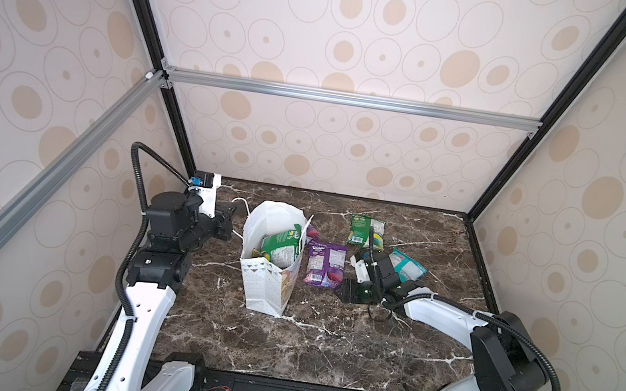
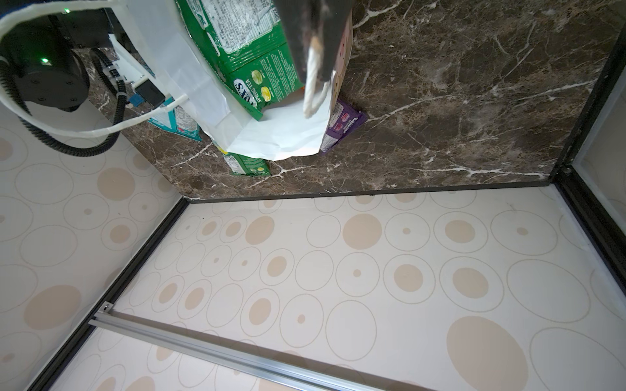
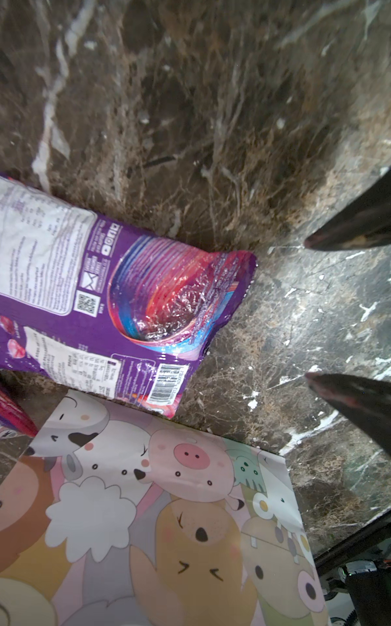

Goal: Place the snacks into the paper bag
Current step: 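Lower the right gripper onto the edge of the purple packet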

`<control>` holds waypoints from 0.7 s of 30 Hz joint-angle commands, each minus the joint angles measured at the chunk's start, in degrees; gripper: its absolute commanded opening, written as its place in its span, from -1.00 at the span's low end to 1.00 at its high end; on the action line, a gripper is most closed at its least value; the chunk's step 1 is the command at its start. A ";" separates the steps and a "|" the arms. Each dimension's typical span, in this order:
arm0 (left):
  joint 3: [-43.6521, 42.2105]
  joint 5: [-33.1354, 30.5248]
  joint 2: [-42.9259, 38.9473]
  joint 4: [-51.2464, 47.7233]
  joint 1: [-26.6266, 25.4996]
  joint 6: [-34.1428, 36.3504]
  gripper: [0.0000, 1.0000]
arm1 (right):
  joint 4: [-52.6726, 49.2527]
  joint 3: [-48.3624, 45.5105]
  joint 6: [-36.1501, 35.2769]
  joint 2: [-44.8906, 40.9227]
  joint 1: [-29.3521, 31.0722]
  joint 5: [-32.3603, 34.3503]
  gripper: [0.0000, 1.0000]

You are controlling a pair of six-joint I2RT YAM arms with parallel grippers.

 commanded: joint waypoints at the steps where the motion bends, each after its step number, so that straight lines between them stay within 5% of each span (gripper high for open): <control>1: 0.65 0.98 -0.55 0.94 0.36 -0.34 -1.00 | 0.99 1.52 0.36 0.86 -0.32 -0.67 0.19; 21: 0.74 1.07 -0.69 0.94 0.36 -0.34 -1.00 | 2.11 3.73 -0.55 5.75 -0.79 -2.61 0.18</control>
